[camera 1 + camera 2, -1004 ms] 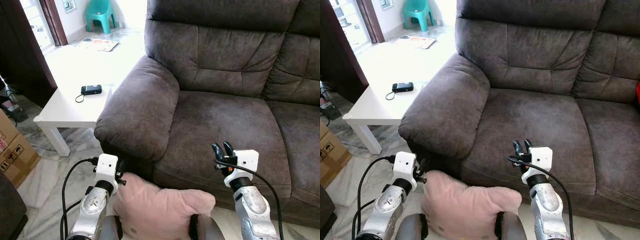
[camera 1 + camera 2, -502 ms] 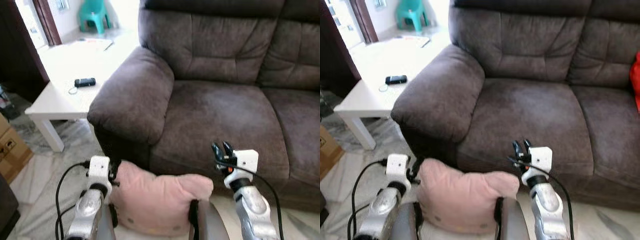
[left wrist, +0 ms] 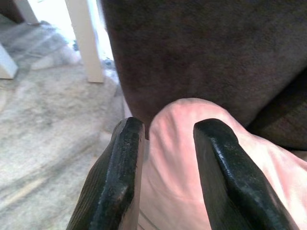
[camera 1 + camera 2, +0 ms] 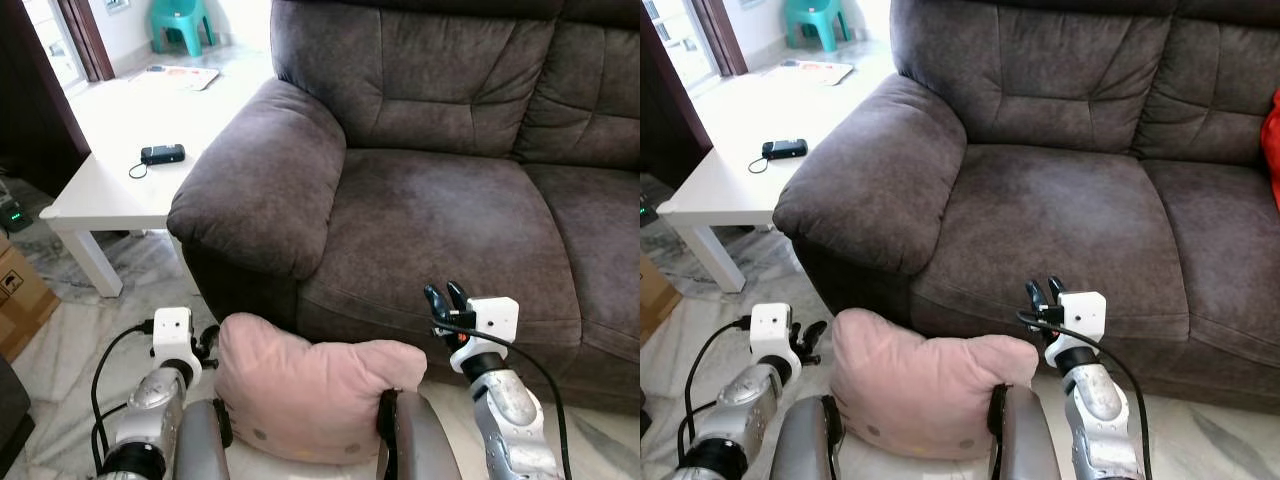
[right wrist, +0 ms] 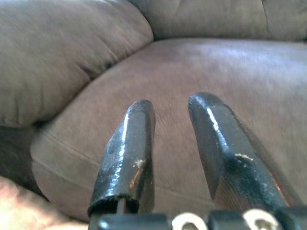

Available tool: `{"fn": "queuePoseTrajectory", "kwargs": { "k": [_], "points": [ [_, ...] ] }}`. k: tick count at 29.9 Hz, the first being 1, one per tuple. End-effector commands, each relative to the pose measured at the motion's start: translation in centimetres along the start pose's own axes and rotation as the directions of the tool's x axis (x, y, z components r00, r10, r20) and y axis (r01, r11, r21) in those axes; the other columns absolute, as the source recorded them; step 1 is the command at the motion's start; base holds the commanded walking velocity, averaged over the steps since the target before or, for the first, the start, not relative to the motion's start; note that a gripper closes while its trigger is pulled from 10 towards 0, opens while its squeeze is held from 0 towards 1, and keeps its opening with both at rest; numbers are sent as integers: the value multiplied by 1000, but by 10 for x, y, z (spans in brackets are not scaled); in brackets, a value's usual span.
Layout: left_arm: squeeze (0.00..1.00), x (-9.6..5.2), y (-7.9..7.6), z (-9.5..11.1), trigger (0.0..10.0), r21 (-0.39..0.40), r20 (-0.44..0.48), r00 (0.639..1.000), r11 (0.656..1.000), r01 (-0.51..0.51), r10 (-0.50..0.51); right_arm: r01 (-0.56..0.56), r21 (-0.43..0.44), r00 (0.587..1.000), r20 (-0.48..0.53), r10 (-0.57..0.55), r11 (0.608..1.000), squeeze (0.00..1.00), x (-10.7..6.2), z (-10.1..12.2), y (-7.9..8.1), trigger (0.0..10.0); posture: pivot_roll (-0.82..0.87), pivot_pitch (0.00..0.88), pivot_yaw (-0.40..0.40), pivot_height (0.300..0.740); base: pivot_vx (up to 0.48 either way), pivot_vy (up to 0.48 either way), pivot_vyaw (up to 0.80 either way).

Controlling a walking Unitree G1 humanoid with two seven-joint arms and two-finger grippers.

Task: Move the pillow to the sofa from floor

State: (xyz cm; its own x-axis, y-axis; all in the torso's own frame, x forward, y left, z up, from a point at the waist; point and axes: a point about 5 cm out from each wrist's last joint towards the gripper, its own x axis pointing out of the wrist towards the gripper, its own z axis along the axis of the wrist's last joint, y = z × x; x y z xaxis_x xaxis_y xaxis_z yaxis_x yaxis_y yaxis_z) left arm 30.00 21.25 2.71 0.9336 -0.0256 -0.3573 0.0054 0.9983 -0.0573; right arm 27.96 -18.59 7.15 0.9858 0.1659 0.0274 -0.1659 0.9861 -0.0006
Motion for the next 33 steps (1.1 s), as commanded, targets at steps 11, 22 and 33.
{"fn": "queuePoseTrajectory", "kwargs": {
  "k": [11, 22, 33],
  "points": [
    [1000, 3, -1, -7, 10000, -157, -65, 993, 983, 91, -102, -36, -9, 989, 140, 37, 999, 0, 14, 46, 0, 10000, -20, 0, -69, 478, 0, 0, 0],
    [1000, 5, -2, -4, 10000, -197, -65, 987, 972, 131, -146, -52, -13, 990, 134, 53, 999, 0, 10, 53, 2, 10000, -34, 0, -75, 478, 0, 0, 0],
    [1000, 10, 4, 0, 10000, -216, -87, 994, 975, 51, -71, -85, -14, 983, 162, 87, 996, 0, 10, 71, 5, 10000, -55, 0, -98, 478, 0, 0, 0]
  ]
}}
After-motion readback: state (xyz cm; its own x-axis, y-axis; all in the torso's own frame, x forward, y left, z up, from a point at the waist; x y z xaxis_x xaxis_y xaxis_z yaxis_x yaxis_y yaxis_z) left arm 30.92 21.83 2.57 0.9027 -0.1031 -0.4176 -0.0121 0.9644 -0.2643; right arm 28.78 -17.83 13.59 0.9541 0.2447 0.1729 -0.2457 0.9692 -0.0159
